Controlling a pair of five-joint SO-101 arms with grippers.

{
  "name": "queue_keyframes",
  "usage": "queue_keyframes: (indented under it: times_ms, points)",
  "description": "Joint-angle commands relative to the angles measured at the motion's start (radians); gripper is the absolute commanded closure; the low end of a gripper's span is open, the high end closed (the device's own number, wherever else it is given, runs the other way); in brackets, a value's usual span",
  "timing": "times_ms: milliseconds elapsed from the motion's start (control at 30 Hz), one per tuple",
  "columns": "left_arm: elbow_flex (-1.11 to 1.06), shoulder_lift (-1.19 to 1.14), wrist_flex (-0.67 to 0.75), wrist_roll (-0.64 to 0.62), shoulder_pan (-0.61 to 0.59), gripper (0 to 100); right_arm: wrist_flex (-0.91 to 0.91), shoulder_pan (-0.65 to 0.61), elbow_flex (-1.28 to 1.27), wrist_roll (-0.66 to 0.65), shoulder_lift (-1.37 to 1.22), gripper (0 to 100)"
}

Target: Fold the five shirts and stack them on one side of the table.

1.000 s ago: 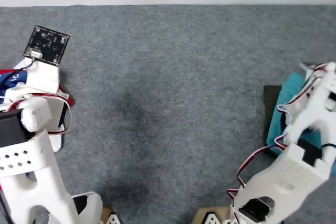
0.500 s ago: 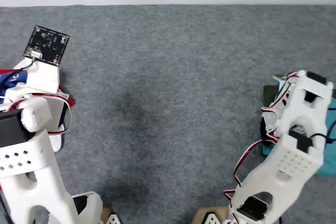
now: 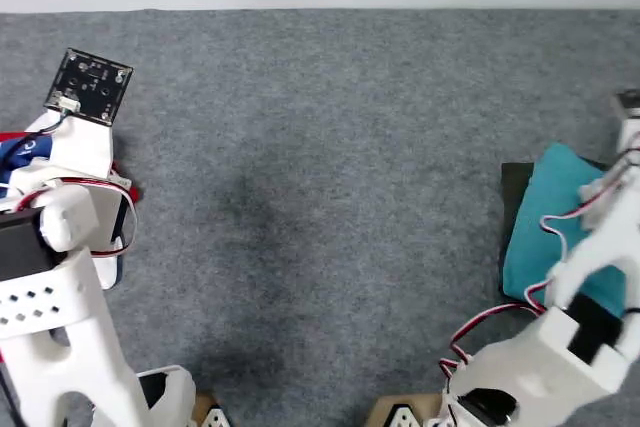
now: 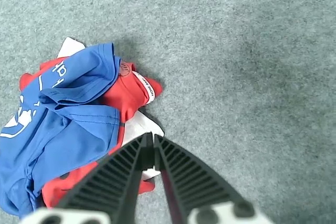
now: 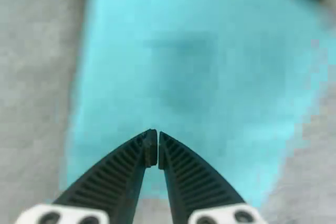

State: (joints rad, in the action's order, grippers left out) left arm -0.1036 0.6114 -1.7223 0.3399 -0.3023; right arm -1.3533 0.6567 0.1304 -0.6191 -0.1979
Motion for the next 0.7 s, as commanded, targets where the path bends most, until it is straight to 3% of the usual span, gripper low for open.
queue_keyframes:
  times_ms: [0, 400, 667]
  points:
    - [0.002, 0.009, 0.021, 0.008, 0.002, 100, 0.219, 0.064, 0.015, -0.034, -0.039, 98.9]
    - [0.002, 0.015, 0.02, 0.008, 0.002, 100, 0.768, 0.077, 0.021, -0.034, -0.397, 98.9]
    - [0.002, 0.015, 0.02, 0.008, 0.002, 100, 0.55, 0.074, 0.04, -0.032, -0.208, 98.9]
